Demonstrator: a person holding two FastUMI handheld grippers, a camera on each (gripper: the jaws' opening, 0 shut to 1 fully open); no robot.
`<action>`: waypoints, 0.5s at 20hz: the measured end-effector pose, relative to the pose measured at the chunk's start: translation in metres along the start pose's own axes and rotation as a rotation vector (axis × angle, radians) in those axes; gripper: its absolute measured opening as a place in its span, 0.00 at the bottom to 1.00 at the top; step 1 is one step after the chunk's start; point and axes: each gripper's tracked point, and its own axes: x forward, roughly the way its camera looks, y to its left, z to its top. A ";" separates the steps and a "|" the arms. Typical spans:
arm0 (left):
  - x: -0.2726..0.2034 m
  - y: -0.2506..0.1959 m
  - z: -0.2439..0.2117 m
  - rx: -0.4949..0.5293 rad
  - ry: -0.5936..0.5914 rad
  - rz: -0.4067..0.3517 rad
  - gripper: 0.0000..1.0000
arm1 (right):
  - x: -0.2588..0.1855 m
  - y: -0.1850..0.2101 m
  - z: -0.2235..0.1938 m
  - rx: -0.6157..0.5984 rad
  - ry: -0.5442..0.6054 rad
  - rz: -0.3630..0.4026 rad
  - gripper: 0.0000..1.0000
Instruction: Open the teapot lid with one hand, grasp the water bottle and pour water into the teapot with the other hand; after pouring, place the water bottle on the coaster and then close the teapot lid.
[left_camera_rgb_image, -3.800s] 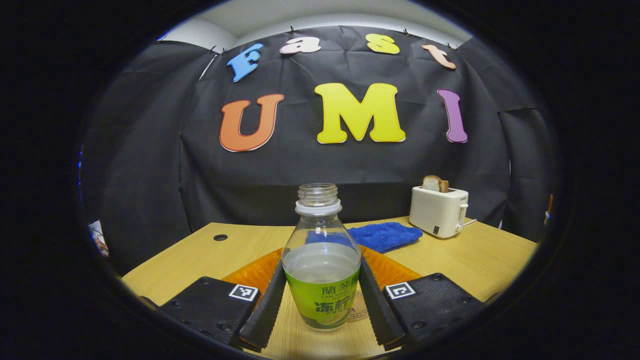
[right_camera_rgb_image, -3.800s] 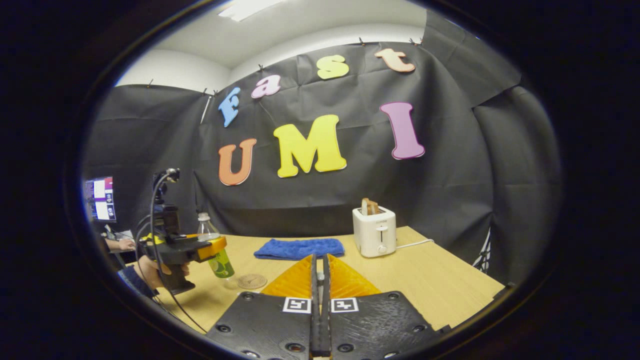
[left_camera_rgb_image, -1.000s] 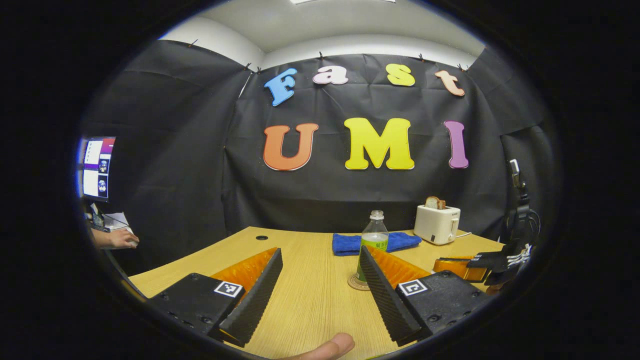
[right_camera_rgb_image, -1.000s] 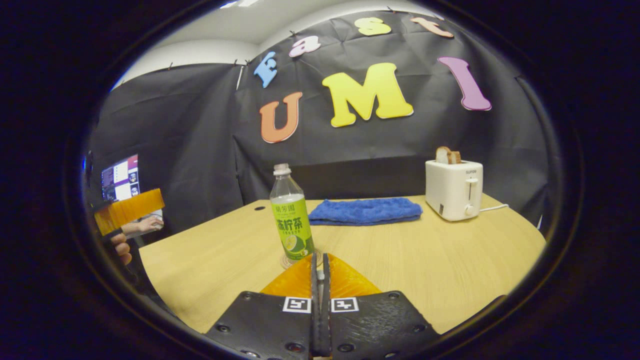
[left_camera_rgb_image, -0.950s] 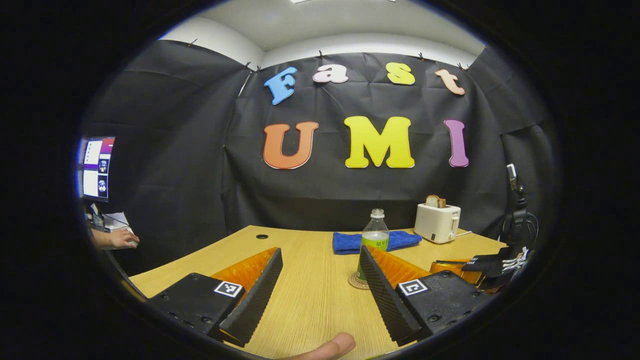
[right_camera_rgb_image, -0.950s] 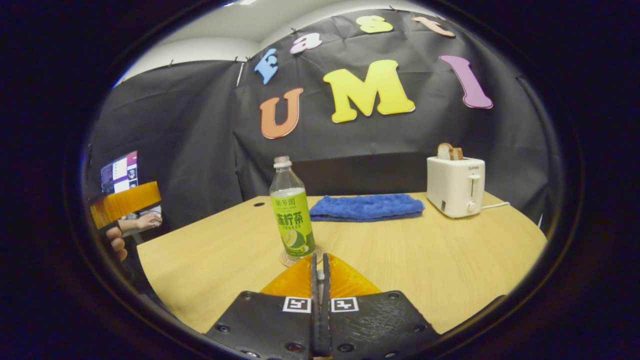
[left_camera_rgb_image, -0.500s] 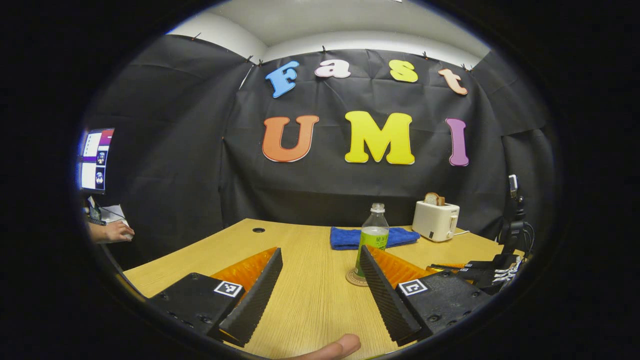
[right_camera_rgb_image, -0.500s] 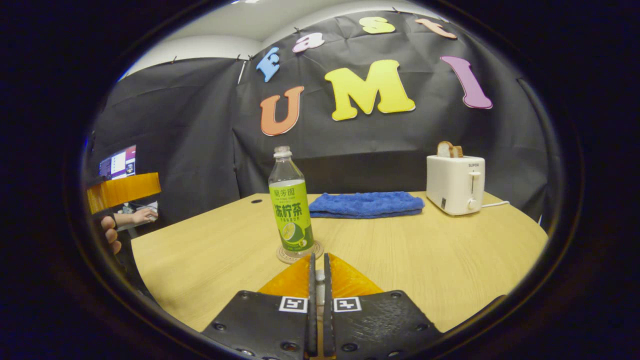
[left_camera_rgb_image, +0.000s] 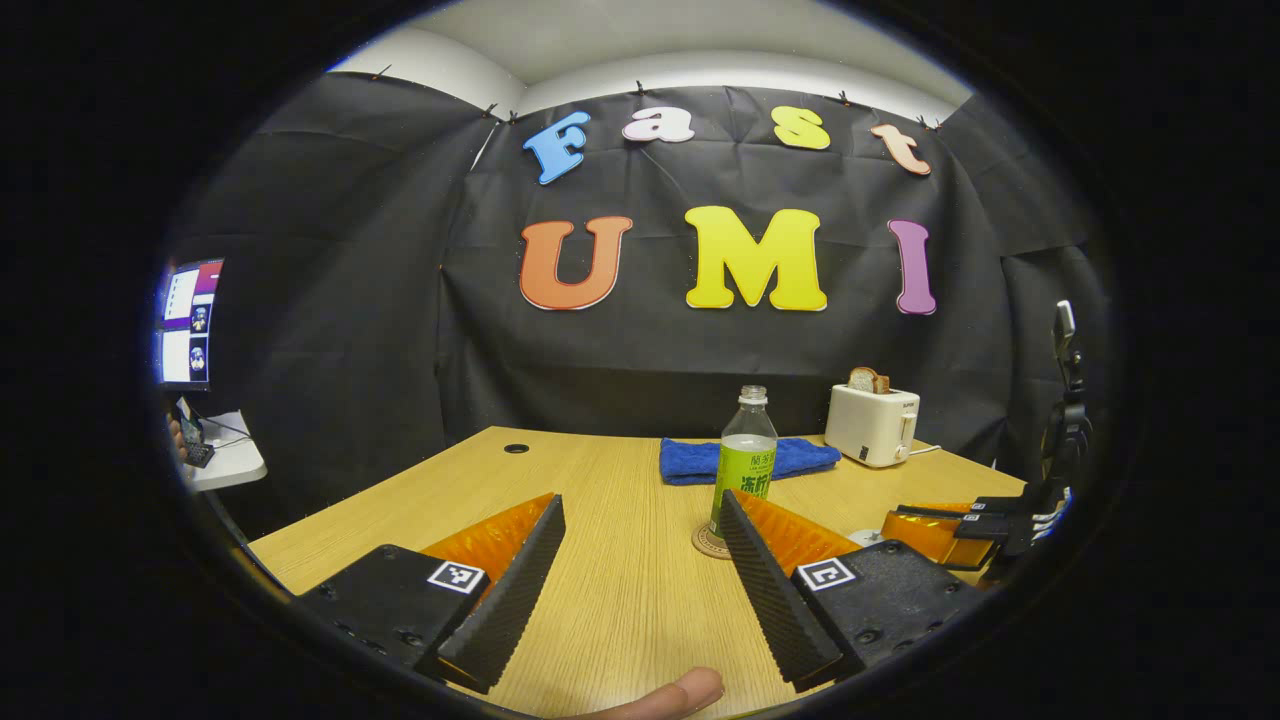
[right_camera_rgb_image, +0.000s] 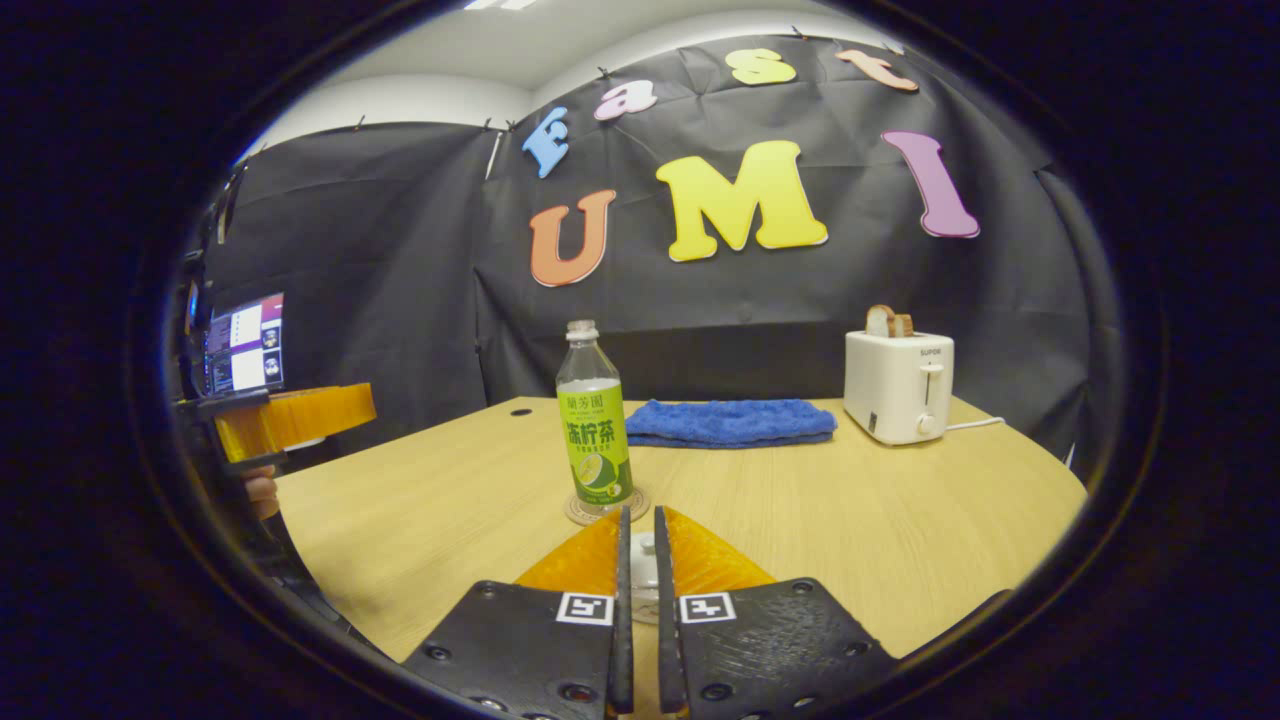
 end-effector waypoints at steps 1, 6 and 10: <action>-0.001 -0.001 0.002 0.011 -0.005 -0.001 0.97 | -0.009 0.003 0.008 -0.002 -0.013 0.010 0.13; -0.009 -0.009 0.001 0.063 -0.002 -0.013 0.97 | -0.062 0.015 0.058 -0.074 -0.132 0.028 0.34; -0.012 -0.012 0.004 0.057 -0.011 -0.006 0.97 | -0.091 0.023 0.079 -0.133 -0.190 0.016 0.69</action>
